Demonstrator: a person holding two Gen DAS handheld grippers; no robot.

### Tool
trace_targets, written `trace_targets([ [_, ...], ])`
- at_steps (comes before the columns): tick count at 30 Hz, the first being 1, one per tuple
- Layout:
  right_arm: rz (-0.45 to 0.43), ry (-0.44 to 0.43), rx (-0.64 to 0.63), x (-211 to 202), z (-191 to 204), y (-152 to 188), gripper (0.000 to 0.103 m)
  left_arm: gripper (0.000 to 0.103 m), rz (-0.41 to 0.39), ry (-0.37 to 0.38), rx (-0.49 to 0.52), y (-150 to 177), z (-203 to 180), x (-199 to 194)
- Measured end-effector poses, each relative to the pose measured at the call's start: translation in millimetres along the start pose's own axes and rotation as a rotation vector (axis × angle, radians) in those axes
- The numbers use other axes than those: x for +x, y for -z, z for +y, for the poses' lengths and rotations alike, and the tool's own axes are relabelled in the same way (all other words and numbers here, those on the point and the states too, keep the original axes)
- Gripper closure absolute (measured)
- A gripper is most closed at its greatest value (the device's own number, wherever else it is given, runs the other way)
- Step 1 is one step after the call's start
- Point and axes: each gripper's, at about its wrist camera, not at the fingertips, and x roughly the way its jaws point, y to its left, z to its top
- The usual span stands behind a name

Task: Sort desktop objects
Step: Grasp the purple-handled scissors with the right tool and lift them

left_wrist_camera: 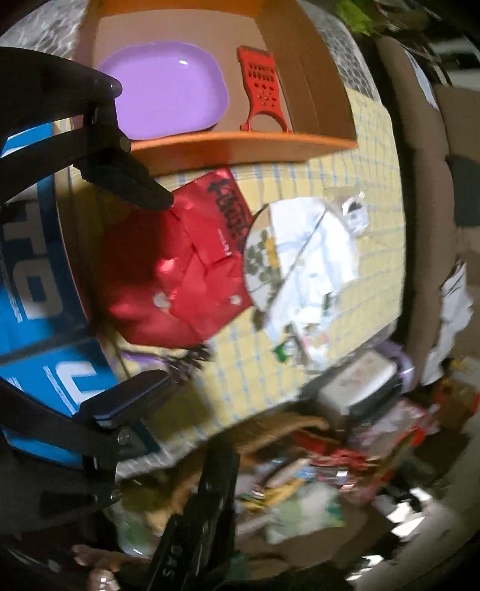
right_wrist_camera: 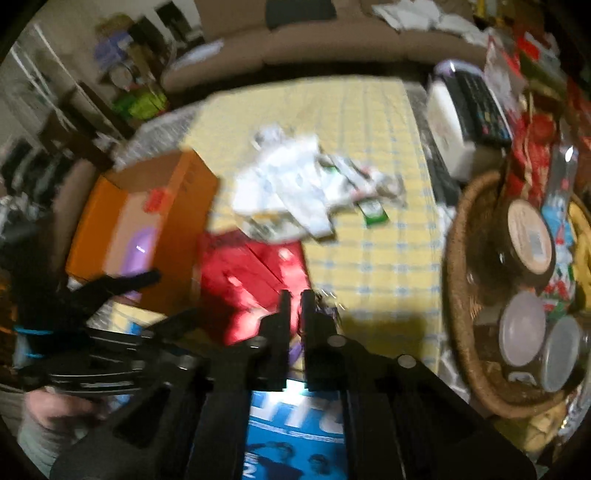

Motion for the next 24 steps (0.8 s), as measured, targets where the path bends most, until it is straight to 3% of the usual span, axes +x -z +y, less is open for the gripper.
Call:
trace_targets([
  [2,0.057,-0.023,0.039,23.2,-13.7,6.5,0.06,0.015,0.028,-0.02,0.045,1.3,-5.7,9.9],
  [3,0.072,-0.024,0.048,31.5,-18.7,8.5,0.057,0.015,0.035,-0.028,0.055,1.1,-7.2,13.3],
  [9,0.16,0.014,0.043,72.8,-40.2,15.8,0.058,0.016,0.057,-0.006,0.036,-5.0,-4.9,31.6],
  [14,0.16,0.02,0.013,97.5,-42.5,13.0,0.057,0.016,0.063,-0.003,0.036,-7.5,-6.0,41.6],
  [16,0.159,0.02,0.002,104.9,-40.9,11.2,0.061,0.016,0.071,0.013,0.03,-7.1,-7.3,44.9],
  [18,0.16,0.021,-0.024,111.3,-37.3,11.7,0.091,0.016,0.067,0.017,0.052,-6.7,-10.8,45.0],
  [24,0.05,-0.037,0.026,75.0,-44.0,6.3,0.093,0.016,0.025,0.048,0.122,-3.3,-22.5,37.3],
])
